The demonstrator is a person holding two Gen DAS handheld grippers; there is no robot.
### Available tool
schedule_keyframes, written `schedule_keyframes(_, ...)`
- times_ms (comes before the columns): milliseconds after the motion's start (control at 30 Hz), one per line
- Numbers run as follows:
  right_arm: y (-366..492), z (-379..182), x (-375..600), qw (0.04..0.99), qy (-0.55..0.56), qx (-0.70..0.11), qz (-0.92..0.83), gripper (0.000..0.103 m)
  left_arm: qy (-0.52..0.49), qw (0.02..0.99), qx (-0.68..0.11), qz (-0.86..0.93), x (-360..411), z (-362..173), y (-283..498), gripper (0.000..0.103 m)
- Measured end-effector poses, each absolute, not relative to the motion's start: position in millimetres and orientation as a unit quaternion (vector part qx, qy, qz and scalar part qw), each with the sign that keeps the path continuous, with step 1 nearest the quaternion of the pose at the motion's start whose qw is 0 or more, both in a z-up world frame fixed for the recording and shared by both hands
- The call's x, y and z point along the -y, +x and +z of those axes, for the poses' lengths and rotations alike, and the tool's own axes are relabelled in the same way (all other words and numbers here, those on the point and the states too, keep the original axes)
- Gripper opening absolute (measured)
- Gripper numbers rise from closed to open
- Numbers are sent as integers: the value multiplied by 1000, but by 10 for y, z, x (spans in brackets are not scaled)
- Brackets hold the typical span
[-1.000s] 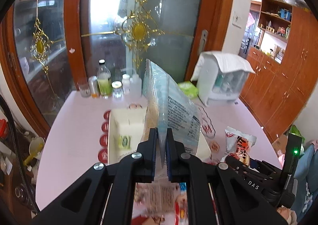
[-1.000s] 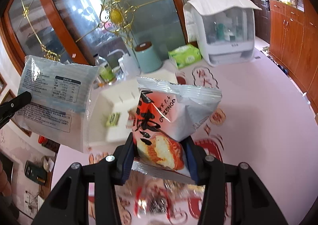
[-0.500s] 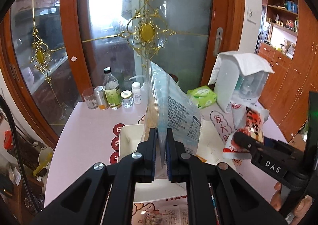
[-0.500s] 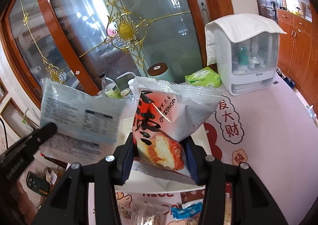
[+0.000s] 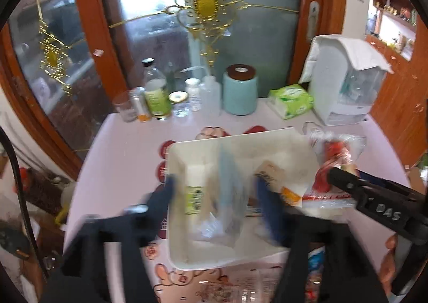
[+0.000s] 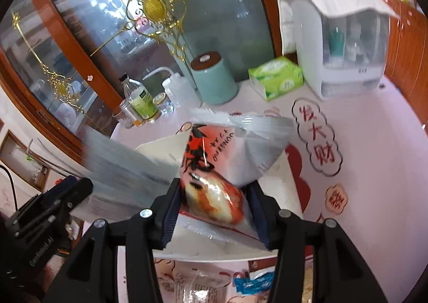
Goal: Organize snacks
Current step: 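Carry both bags toward the white tray, then open both tools to drop the bags into the white tray, then move both tools back over the remaining snack pile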
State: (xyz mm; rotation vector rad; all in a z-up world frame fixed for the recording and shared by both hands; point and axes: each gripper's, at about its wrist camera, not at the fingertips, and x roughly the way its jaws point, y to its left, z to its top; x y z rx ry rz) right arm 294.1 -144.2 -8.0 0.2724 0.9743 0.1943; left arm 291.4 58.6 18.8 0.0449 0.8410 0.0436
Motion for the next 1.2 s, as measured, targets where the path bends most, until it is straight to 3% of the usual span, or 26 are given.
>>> schedule_keyframes(400, 2640, -36, 1461, 870, 124, -465, 104, 57, 110, 916, -385, 31, -315, 233, 2607, 89)
schedule_keyframes(1200, 1325, 95, 1996, 897, 120, -417, 87, 57, 54, 909, -413, -2, -31, 319, 1605, 89)
